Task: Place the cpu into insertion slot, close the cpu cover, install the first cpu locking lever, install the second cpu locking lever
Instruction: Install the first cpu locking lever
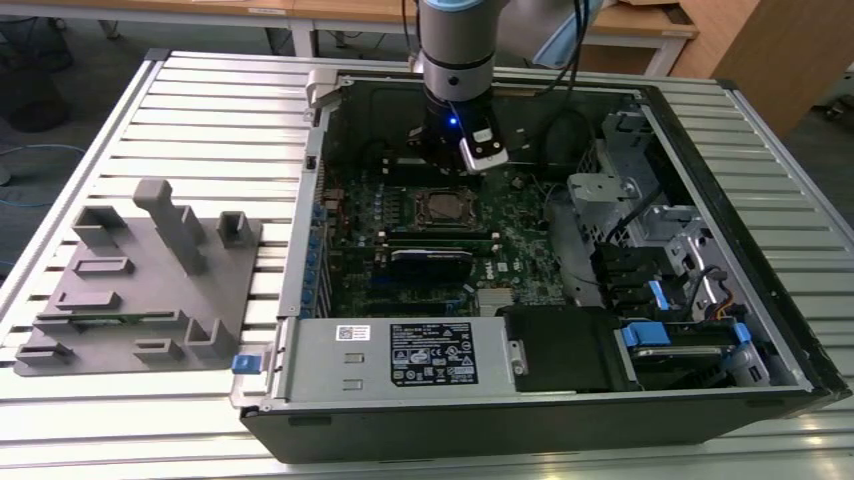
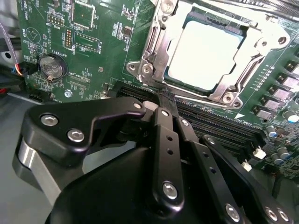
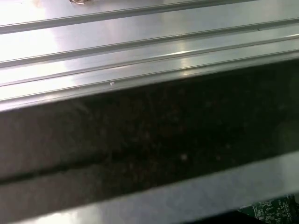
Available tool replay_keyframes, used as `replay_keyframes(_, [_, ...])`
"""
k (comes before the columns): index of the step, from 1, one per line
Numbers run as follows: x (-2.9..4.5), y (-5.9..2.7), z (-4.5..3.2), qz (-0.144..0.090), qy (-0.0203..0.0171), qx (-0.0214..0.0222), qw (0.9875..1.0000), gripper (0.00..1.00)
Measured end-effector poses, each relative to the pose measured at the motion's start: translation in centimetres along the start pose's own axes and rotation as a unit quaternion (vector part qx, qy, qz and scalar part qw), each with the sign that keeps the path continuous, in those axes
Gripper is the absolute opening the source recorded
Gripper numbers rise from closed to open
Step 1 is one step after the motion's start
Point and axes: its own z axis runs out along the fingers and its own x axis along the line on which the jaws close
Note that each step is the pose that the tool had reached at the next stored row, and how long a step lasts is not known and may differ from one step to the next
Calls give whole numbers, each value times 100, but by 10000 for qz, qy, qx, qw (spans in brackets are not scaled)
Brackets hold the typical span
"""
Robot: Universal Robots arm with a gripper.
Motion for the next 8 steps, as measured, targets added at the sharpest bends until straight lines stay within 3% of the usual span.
replay_keyframes(8, [-3,-20,10,-3,-24,-4,10000,11])
